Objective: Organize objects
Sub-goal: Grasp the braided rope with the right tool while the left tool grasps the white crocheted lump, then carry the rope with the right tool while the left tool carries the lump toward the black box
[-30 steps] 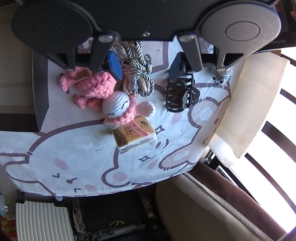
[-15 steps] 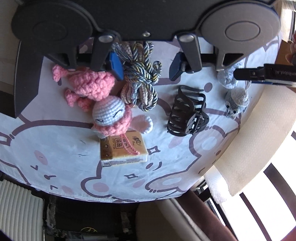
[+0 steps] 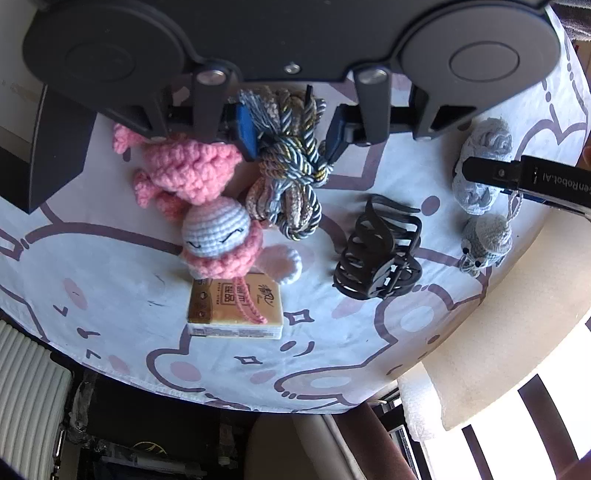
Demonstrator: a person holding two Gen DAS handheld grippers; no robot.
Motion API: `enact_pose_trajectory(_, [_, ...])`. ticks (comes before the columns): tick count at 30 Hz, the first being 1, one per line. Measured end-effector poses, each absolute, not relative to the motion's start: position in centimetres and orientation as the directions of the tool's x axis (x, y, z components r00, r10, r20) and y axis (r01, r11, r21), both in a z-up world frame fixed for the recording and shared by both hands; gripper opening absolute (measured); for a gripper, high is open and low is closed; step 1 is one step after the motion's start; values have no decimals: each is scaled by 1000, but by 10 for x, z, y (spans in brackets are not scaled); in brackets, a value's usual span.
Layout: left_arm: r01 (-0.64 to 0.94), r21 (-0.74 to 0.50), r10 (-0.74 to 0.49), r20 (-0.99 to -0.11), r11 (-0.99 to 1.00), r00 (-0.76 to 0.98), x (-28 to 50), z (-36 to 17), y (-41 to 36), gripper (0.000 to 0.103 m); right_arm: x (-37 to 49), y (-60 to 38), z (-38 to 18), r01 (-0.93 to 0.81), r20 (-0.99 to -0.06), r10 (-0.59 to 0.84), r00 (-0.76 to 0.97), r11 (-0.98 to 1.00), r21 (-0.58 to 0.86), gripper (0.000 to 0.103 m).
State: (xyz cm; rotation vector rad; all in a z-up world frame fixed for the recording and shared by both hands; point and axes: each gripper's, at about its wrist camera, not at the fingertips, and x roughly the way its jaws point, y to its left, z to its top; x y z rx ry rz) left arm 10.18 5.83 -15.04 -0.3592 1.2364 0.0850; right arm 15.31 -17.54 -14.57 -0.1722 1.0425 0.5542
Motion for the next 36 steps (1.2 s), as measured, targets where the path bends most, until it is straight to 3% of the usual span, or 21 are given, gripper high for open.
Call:
enact_pose_trajectory(6, [-269,-224,-135,-940,937,314,104,-156,58,62,154,-174,-148,-499,-863,331,381,860,109,35])
enact_pose_trajectory(10, [-249,-248,-168,-938,936,304,105,-155,55,44,152,-172,-146,-496,-866,319,384,863,98,35])
enact_pose_trajectory(13, [-227,-233,-161,-942,946,295,104,-153,50,41,151,-171,-144,-492,-869,314,383,866,96,35])
enact_pose_trajectory(36, [-182,-197,-108,-906,963,410,80,-96,35,39,108,-183,-108,-433,-850,310,426,895,109,34])
